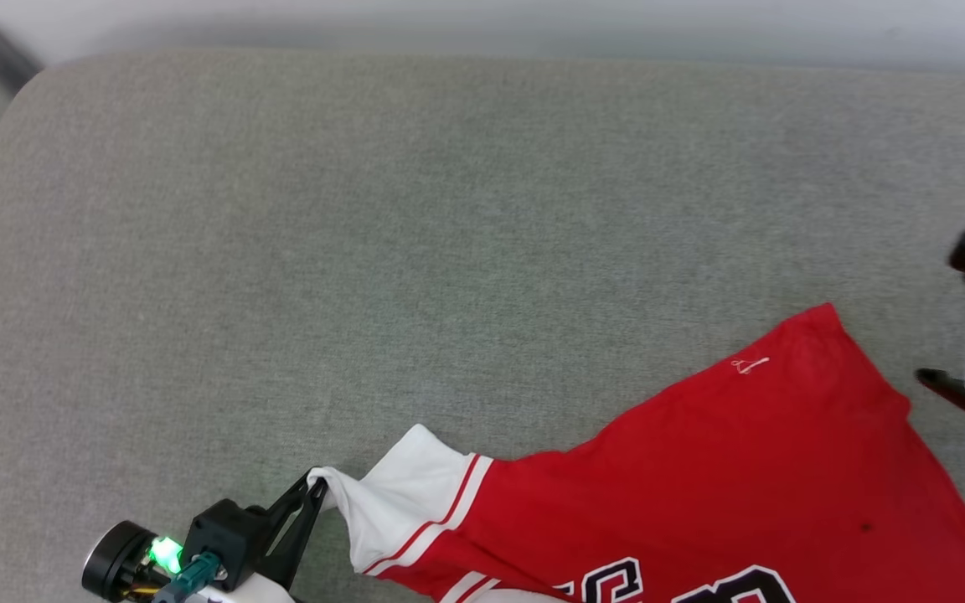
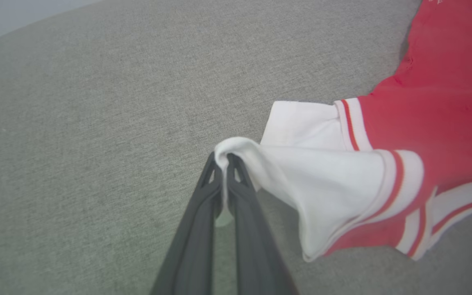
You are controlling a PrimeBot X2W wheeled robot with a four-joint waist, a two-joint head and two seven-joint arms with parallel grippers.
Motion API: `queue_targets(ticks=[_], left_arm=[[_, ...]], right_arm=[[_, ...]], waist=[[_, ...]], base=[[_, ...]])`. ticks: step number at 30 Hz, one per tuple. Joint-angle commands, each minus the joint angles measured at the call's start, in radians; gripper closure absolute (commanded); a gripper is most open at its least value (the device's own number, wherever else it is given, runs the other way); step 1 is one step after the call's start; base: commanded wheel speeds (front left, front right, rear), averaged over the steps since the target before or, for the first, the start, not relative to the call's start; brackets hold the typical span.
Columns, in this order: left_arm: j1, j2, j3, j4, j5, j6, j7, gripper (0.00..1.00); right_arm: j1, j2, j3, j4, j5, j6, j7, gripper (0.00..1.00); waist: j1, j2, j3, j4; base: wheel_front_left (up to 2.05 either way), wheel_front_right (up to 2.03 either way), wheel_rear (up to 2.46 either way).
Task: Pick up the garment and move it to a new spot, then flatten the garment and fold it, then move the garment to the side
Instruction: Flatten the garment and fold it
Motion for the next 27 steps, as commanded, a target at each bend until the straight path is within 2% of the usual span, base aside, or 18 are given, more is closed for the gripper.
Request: queue_targets(ticks=[1, 3, 6, 7, 9, 10, 11, 12, 13, 18, 20, 27], left_arm=[[-0.015, -0.004, 0.001, 0.004, 0.009, -0.004, 0.000, 1.00], [-0.043, -0.023, -0.001, 0.011, 0.022, -0.009, 0.000, 1.00], [-0.062, -0.037, -0.003, 0.014, 0.032, -0.013, 0.001, 1.00], [-0.077, -0.050, -0.005, 0.020, 0.037, -0.018, 0.003, 1.00], [-0.083, -0.056, -0.007, 0.026, 0.039, -0.019, 0.003, 1.00], [-0.090, -0.072, -0.007, 0.041, 0.036, -0.024, 0.000, 1.00], [-0.090, -0.075, -0.008, 0.045, 0.034, -0.026, -0.001, 1.00], [-0.088, -0.077, -0.008, 0.049, 0.032, -0.028, -0.002, 1.00], [-0.085, -0.077, -0.008, 0.053, 0.028, -0.028, -0.002, 1.00], [-0.064, -0.073, -0.009, 0.074, 0.019, -0.039, -0.007, 1.00], [-0.065, -0.072, -0.002, 0.086, 0.009, -0.051, -0.008, 1.00], [-0.165, -0.048, 0.026, 0.085, 0.036, -0.075, 0.012, 1.00]], right_arm=[[-0.025, 0.021, 0.013, 0.013, -0.008, -0.001, 0.008, 0.00], [-0.132, 0.110, 0.110, 0.116, -0.062, -0.001, 0.054, 0.00], [-0.177, 0.144, 0.141, 0.200, -0.064, -0.001, 0.045, 0.00], [-0.198, 0.171, 0.171, 0.269, -0.054, -0.001, 0.028, 0.00], [-0.204, 0.181, 0.195, 0.303, -0.046, -0.001, 0.012, 0.00], [-0.174, 0.177, 0.292, 0.354, -0.032, -0.001, 0.006, 0.00], [-0.170, 0.174, 0.314, 0.359, -0.026, 0.000, 0.000, 0.25], [-0.171, 0.174, 0.329, 0.362, -0.021, 0.000, -0.011, 0.65], [-0.176, 0.175, 0.342, 0.362, -0.014, 0.000, -0.030, 1.00], [-0.238, 0.174, 0.343, 0.363, 0.004, -0.001, -0.169, 1.00], [-0.258, 0.176, 0.337, 0.363, 0.014, -0.001, -0.273, 1.00], [-0.295, 0.151, 0.319, 0.350, 0.038, -0.001, -0.457, 1.00]], waist=[[0.0000, 0.0000, 0.022, 0.019], [0.0000, 0.0000, 0.064, 0.047], [0.0000, 0.0000, 0.090, 0.064], [0.0000, 0.0000, 0.109, 0.076], [0.0000, 0.0000, 0.117, 0.081], [0.0000, 0.0000, 0.119, 0.082], [0.0000, 0.0000, 0.117, 0.082], [0.0000, 0.0000, 0.114, 0.080], [0.0000, 0.0000, 0.106, 0.076], [0.0000, 0.0000, 0.049, 0.050], [0.0000, 0.0000, 0.000, 0.035], [0.0000, 0.0000, -0.091, 0.003]], base=[[0.00, 0.00, 0.00], [0.00, 0.00, 0.00], [0.00, 0.00, 0.00], [0.00, 0.00, 0.00], [0.00, 0.00, 0.00], [0.00, 0.00, 0.00], [0.00, 0.00, 0.00], [0.00, 0.00, 0.00], [0.00, 0.00, 0.00], [0.00, 0.00, 0.00], [0.00, 0.00, 0.00], [0.00, 0.00, 0.00]])
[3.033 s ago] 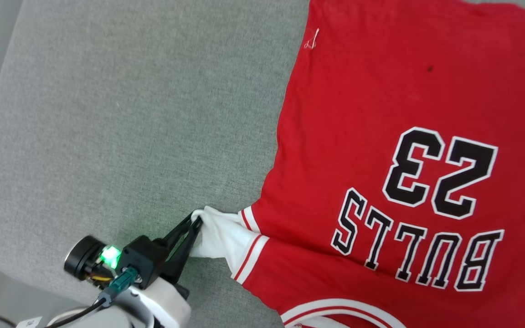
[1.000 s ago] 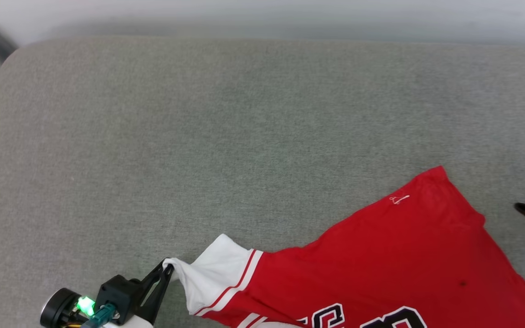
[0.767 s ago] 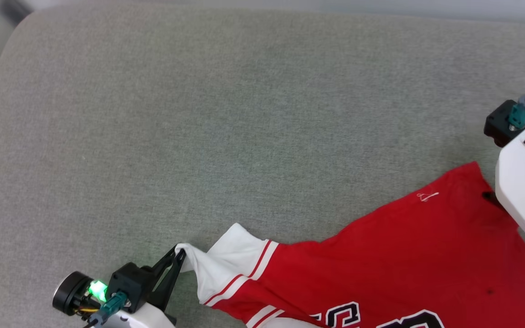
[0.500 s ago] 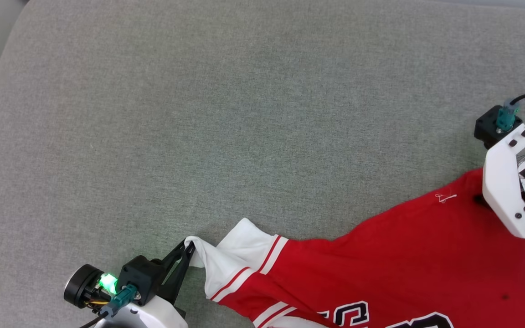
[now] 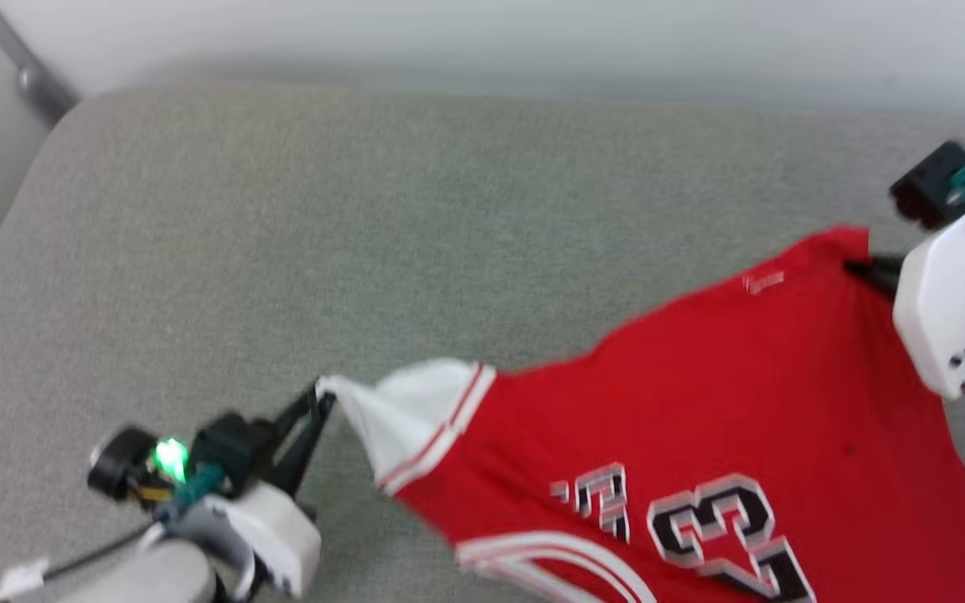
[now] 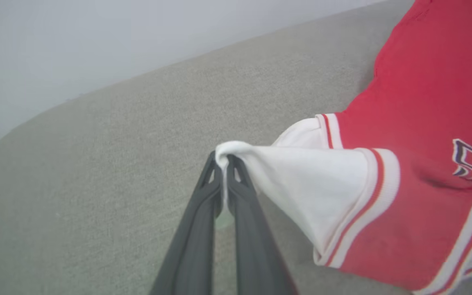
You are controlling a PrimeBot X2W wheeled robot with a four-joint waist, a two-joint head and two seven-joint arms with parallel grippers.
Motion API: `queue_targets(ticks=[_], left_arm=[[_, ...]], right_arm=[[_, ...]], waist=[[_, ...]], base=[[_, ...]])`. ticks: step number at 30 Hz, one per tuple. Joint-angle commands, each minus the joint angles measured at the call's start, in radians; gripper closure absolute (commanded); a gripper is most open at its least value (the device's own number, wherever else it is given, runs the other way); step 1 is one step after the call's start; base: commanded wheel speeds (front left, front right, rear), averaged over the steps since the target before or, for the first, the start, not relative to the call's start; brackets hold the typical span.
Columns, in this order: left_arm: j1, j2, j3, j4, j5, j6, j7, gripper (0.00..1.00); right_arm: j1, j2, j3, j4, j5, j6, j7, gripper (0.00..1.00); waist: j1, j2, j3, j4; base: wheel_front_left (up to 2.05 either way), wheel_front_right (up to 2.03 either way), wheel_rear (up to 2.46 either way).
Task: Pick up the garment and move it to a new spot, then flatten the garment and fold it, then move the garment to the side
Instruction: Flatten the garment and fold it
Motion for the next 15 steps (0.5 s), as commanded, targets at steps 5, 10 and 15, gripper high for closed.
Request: queue_targets(ticks=[5, 10, 15], left_arm=[[-0.141, 0.014, 0.056, 0.003, 0.019, -0.029, 0.014, 1.00], [-0.326, -0.010, 0.096, 0.052, 0.048, -0.095, 0.036, 1.00], [-0.543, -0.050, 0.134, 0.125, 0.087, -0.155, 0.066, 1.00]], right_arm=[[-0.081, -0.004, -0.060, 0.002, -0.015, -0.001, -0.094, 1.00], [-0.168, 0.012, -0.114, 0.011, -0.051, -0.001, -0.139, 1.00], [-0.290, 0.036, -0.163, 0.017, -0.104, -0.001, -0.148, 1.00]], waist=[[0.0000, 0.0000, -0.041, -0.048], [0.0000, 0.0000, -0.015, -0.068], [0.0000, 0.0000, 0.053, -0.087]], base=[[0.00, 0.00, 0.00], [0.00, 0.00, 0.00], [0.00, 0.00, 0.00]])
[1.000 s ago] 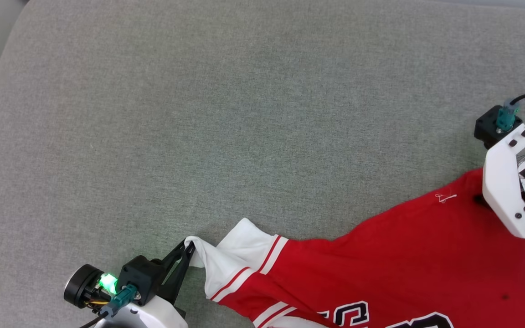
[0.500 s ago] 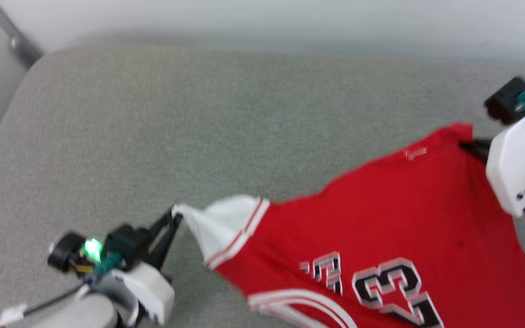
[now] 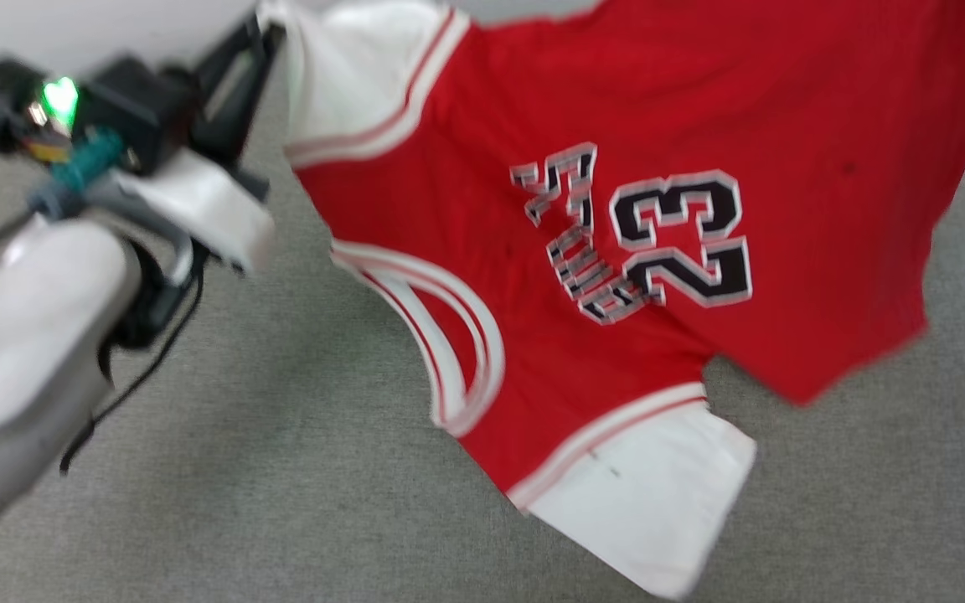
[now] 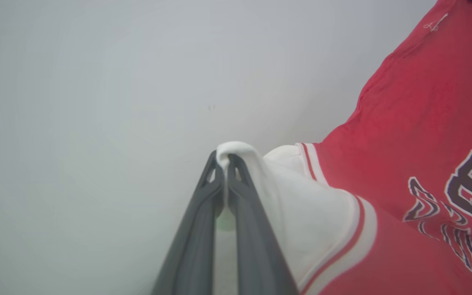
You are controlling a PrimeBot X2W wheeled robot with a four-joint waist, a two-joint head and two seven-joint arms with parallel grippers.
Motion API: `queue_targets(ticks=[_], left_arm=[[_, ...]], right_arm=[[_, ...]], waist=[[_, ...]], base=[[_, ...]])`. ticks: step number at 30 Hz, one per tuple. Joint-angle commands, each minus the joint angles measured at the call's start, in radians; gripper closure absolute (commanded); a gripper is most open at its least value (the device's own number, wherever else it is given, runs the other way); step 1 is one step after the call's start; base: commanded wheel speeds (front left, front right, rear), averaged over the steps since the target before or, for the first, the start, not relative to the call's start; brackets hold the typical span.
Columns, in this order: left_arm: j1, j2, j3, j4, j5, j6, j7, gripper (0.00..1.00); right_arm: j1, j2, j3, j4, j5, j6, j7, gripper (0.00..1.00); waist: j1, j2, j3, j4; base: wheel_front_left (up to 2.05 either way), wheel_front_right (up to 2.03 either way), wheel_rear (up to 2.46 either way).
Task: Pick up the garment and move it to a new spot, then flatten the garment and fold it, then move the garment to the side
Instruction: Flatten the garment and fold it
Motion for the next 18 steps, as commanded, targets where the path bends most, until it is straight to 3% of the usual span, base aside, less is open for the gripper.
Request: queue_targets(ticks=[1, 11, 18], left_arm=[[-0.052, -0.016, 0.015, 0.018, 0.002, -0.013, 0.002, 1.00], [-0.510, -0.065, 0.090, 0.188, 0.074, -0.133, 0.041, 1.00], [-0.789, -0.101, 0.116, 0.350, 0.119, -0.203, 0.041, 1.00]], right_arm=[[-0.042, 0.015, -0.015, 0.009, -0.013, -0.001, -0.001, 1.00], [-0.395, 0.099, -0.123, 0.095, -0.170, -0.001, -0.002, 1.00], [-0.623, 0.168, -0.163, 0.228, -0.278, -0.001, -0.058, 1.00]], waist=[[0.0000, 0.0000, 0.047, -0.014], [0.0000, 0.0000, 0.226, -0.025], [0.0000, 0.0000, 0.301, -0.024]], base=[[0.00, 0.00, 0.00], [0.00, 0.00, 0.00], [0.00, 0.00, 0.00]])
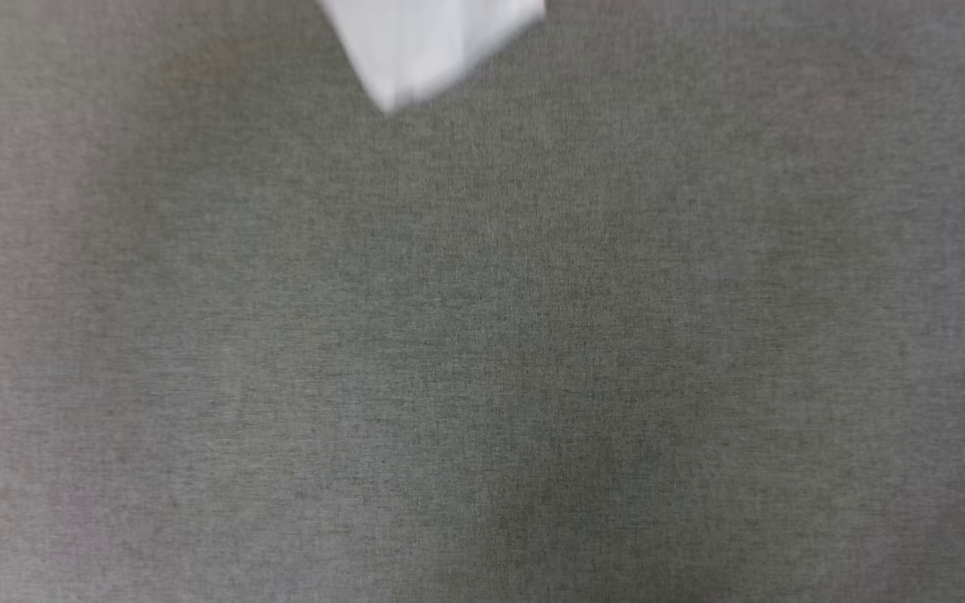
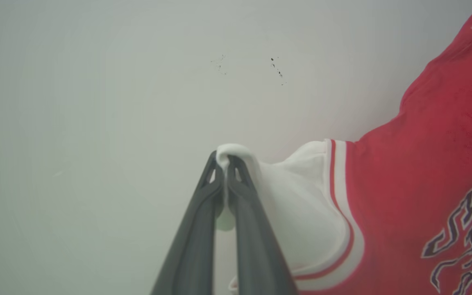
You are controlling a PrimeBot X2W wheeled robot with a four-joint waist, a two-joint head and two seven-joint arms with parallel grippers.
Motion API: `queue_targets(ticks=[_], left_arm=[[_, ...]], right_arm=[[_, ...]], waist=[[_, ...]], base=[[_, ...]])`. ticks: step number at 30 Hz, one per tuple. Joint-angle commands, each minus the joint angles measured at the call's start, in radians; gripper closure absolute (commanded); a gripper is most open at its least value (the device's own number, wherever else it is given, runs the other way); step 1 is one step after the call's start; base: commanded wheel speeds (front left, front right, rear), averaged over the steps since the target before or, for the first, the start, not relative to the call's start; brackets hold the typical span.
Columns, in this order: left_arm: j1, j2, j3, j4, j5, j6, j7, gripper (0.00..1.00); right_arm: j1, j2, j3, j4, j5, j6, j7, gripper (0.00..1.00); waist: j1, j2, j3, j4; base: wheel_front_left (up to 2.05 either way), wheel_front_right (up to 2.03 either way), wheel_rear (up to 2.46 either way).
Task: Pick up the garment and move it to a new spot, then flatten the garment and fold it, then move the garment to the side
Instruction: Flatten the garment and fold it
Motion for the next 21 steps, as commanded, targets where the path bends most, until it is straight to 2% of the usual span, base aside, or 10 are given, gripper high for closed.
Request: queue_targets(ticks=[1, 10, 15, 21], left_arm=[[-0.060, -0.008, 0.011, 0.029, 0.006, -0.009, -0.006, 1.00], [-0.236, -0.056, 0.001, 0.177, 0.032, -0.061, -0.044, 1.00], [-0.242, -0.082, -0.019, 0.254, 0.019, -0.077, -0.079, 1.00], [-0.160, -0.110, -0.053, 0.332, -0.005, -0.089, -0.116, 1.00]], right_arm=[[-0.056, 0.015, 0.003, 0.028, -0.019, -0.001, -0.018, 1.00], [-0.234, 0.072, 0.048, 0.189, -0.080, -0.001, -0.113, 1.00], [-0.259, 0.109, 0.112, 0.277, -0.066, -0.001, -0.154, 1.00], [-0.182, 0.138, 0.206, 0.350, -0.015, -0.001, -0.215, 1.00]], waist=[[-0.0002, 0.0000, 0.031, 0.001], [-0.0002, 0.0000, 0.076, 0.009], [-0.0002, 0.0000, 0.102, 0.017], [-0.0002, 0.0000, 0.118, 0.027]], base=[[0.00, 0.00, 0.00], [0.00, 0.00, 0.00], [0.00, 0.00, 0.00], [0.00, 0.00, 0.00]])
